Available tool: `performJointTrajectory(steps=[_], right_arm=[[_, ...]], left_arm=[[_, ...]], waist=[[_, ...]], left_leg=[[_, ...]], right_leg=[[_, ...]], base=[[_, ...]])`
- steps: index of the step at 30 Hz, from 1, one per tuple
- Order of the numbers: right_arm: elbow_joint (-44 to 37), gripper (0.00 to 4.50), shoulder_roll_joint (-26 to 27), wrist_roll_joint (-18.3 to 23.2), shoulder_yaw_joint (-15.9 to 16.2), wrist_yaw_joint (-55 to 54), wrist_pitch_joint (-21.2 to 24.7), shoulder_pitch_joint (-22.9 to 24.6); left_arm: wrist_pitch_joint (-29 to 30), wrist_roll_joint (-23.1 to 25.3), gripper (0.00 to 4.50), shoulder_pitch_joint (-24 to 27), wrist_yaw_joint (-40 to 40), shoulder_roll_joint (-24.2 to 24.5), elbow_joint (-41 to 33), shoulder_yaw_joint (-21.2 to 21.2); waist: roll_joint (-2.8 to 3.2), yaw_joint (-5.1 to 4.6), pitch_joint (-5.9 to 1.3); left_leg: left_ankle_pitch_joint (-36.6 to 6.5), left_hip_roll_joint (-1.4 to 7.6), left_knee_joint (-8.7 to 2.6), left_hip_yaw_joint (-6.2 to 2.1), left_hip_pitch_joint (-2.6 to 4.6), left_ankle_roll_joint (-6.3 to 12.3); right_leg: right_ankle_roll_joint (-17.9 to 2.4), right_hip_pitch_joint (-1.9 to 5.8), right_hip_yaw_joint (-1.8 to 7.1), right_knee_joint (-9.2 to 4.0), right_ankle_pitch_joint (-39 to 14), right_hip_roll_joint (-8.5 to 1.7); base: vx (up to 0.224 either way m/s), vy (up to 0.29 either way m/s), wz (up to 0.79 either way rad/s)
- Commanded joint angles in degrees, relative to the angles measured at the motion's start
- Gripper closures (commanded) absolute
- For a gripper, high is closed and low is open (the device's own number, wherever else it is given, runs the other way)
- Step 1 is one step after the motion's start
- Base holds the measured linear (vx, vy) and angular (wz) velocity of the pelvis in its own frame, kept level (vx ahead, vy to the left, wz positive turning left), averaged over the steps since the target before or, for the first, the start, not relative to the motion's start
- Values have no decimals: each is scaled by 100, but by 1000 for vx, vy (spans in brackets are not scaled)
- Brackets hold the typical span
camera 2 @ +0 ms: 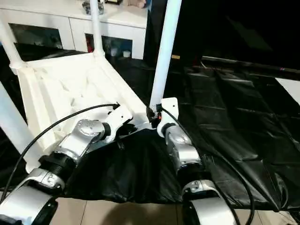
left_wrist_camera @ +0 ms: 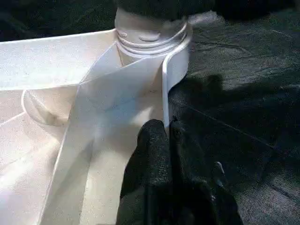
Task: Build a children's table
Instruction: Rotate leg to tighten
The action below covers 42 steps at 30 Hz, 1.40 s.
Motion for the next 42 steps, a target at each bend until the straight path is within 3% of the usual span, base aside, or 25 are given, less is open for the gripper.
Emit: performJointTrajectory(steps=[1,3,5,7,8,9,11,14,19,23,27,33,38,39,42], right_arm=[[38,167,-98,-53,405,747,28,134],[-27,143,-272,-50,464,1041,-22,182],[-115,132,-455,-41,496,1286,-35,216],[-361,124,-872,73,515,1979,-9,271],[-423,124,-943,106,520,2145,-3,286],[-477,124,-1003,132,524,2294,0,299],[-663,124,-1165,261,525,2838,80,356],[-1093,151,-1481,509,665,3745,194,500],[-1258,192,-1646,574,757,4113,227,566],[-1308,213,-1683,551,777,4228,253,597],[-1454,245,-1730,597,835,4430,394,696],[-1521,257,-1724,633,898,4518,517,755],[-1489,257,-1601,540,868,4126,712,883],[-1392,258,-1492,413,827,3712,717,900],[-1159,259,-1183,202,691,2716,744,909]], left_arm=[[-457,-288,450,214,-528,-46,-115,-218],[-555,-350,450,260,-684,45,-174,-192],[-620,-434,450,303,-868,153,-244,-146],[-880,-602,450,369,-1319,433,-347,-49],[-913,-612,450,375,-1395,490,-361,-43],[-932,-617,450,381,-1458,539,-377,-40],[-937,-632,450,389,-1601,639,-410,-16],[-1078,-661,450,403,-1848,834,-439,-8],[-1148,-697,450,411,-2009,962,-420,8],[-1193,-705,450,422,-2076,999,-403,13],[-1211,-728,450,455,-2155,1028,-415,14],[-1223,-748,450,471,-2225,1049,-416,3],[-1062,-738,450,505,-2136,968,-463,3],[-971,-683,450,510,-2008,902,-470,-13],[-710,-572,450,491,-1626,663,-470,-42]], waist=[[17,27,-155],[22,82,-183],[20,121,-184],[16,177,-214],[8,198,-259],[5,209,-266],[42,233,-243],[46,265,-222],[26,260,-195],[22,266,-206],[8,272,-218],[1,270,-210],[-30,270,-221],[-9,266,-210],[-21,245,-177]], left_leg=[[-2251,149,-434,-55,-27,130],[-1865,160,-419,-19,-59,223],[-1670,164,-398,11,-58,295],[-1331,160,-368,29,-78,353],[-902,153,-333,35,-119,441],[-518,138,-289,57,-146,562],[-473,146,-288,71,-129,669],[-702,161,-301,65,-112,664],[-984,176,-329,53,-103,407],[-884,172,-319,55,-97,386],[-619,159,-291,65,-109,500],[-767,164,-298,61,-103,441],[-610,163,-287,65,-103,461],[-619,165,-296,64,-102,442],[-960,168,-338,46,-97,222]], right_leg=[[-579,67,258,-577,-2582,-387],[-747,118,275,-513,-2035,-385],[-838,116,286,-487,-1870,-382],[-940,162,292,-427,-1434,-375],[-1029,217,286,-332,-813,-356],[-1150,207,291,-250,-154,-328],[-1276,213,280,-239,74,-330],[-1250,218,267,-274,-291,-343],[-1096,188,276,-336,-1063,-358],[-1109,192,281,-314,-928,-356],[-1208,217,278,-265,-454,-346],[-1145,206,276,-292,-806,-355],[-1151,210,277,-262,-615,-350],[-1156,191,279,-266,-667,-356],[-988,181,274,-340,-1354,-368]], base=[[0,0,0],[0,0,0],[0,0,0],[50,-31,5],[0,0,0],[0,0,0],[0,0,0],[0,0,0],[0,0,0],[0,0,0],[0,0,0],[0,0,0],[0,0,0],[0,0,0],[0,0,0]])
